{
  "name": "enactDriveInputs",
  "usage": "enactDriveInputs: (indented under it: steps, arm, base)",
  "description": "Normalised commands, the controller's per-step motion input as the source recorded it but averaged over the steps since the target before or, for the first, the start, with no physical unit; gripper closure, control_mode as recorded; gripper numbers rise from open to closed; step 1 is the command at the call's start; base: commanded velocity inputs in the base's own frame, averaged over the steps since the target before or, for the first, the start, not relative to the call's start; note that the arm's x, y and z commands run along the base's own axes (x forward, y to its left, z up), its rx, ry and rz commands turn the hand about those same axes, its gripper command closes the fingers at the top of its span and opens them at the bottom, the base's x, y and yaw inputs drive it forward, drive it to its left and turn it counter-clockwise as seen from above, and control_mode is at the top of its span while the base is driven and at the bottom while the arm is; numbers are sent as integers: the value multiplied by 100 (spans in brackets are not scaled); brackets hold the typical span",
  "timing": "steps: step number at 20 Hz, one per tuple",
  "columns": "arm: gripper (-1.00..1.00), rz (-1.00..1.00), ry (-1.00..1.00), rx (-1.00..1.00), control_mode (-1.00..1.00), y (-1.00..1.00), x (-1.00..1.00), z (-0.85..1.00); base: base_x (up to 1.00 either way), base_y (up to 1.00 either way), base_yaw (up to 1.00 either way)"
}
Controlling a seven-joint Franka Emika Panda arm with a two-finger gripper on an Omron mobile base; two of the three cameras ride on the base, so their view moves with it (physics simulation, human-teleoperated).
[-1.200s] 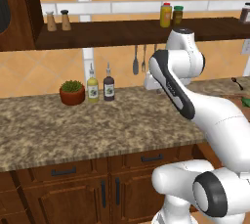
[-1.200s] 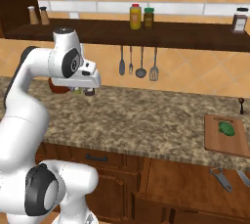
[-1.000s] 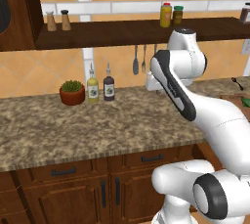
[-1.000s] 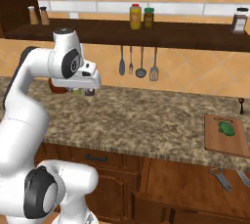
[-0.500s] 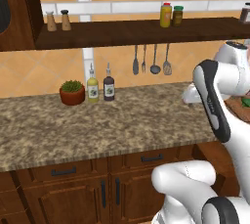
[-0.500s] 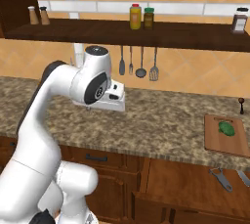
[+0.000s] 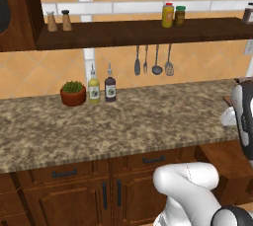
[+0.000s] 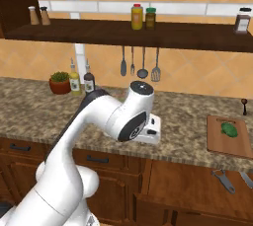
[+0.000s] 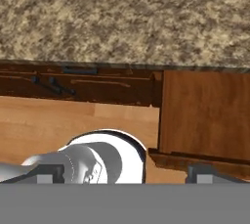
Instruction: Place the appropriate cutting tool for cutting the broccoli skin on the cutting board.
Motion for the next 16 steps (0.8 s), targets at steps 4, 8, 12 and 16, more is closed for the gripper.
enactDriveInputs:
  steps: [4,8,12,16]
  arm:
    - [-100,0,9,0,-100,-100,-56,6]
    - [-100,0,24,1,-100,-100,-43,-13]
    - [-100,0,23,7,-100,-100,-44,-59]
    - [-100,0,18,7,-100,-100,-22,-62]
  base:
    - [0,0,0]
    - [0,0,0]
    - [0,0,0]
    - [0,0,0]
